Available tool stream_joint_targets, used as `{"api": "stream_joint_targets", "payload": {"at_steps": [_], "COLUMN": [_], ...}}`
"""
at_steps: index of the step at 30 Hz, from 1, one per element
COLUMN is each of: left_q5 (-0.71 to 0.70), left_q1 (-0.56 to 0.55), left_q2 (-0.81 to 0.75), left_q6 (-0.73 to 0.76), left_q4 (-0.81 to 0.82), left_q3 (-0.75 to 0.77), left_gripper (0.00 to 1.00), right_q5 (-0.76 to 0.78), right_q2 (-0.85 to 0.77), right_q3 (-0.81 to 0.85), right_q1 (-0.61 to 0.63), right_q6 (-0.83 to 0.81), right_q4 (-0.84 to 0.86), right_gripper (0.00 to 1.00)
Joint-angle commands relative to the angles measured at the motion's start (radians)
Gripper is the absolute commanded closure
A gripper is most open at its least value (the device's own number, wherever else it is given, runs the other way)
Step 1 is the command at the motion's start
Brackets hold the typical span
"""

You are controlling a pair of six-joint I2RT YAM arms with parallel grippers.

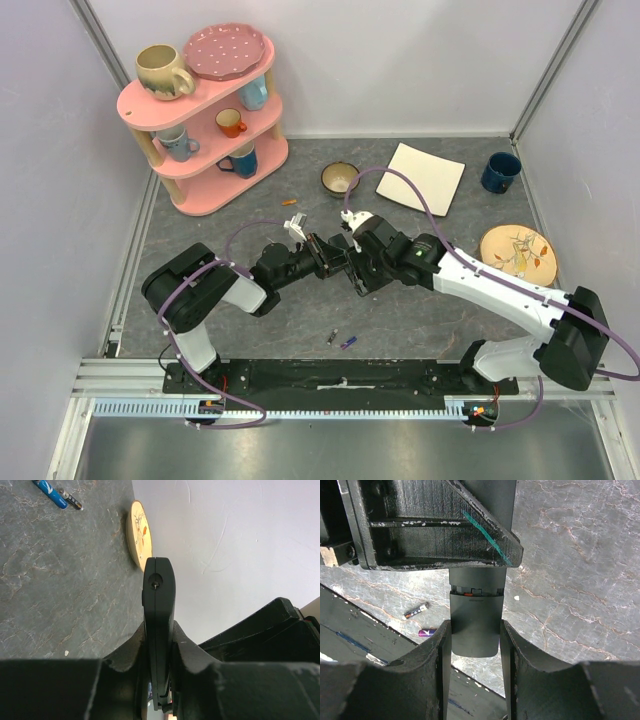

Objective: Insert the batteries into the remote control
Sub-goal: Load the battery cover into the remote control.

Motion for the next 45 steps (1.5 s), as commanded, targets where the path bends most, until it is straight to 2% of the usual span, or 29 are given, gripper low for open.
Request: {"api": "stream_joint_targets", "payload": {"at_steps": [1,20,45], "left_q5": [0.000,0.005,-0.009], "left_q1": [-0.010,-0.024,-0.105], "left_q2": [-0.036,-0.071,-0.154], "left_q6": [-0.010,-0.022,-0.032], "left_q4": [0.224,0.225,0.224], "left_q3": [0.032,0.033,0.023], "left_gripper": [0.98,0.98,0.98], "right_q5": [-0.012,-0.010,0.032], "right_q2": [0.013,0.036,0.064], "right_q3": [-0.016,-0.034,-0.022], "right_q1": [0.004,0.004,0.001], "right_q6": [0.013,0.006,-0.003], "right_q4": [0.013,0.016,0.022], "right_gripper": [0.81,0.80,0.81]}}
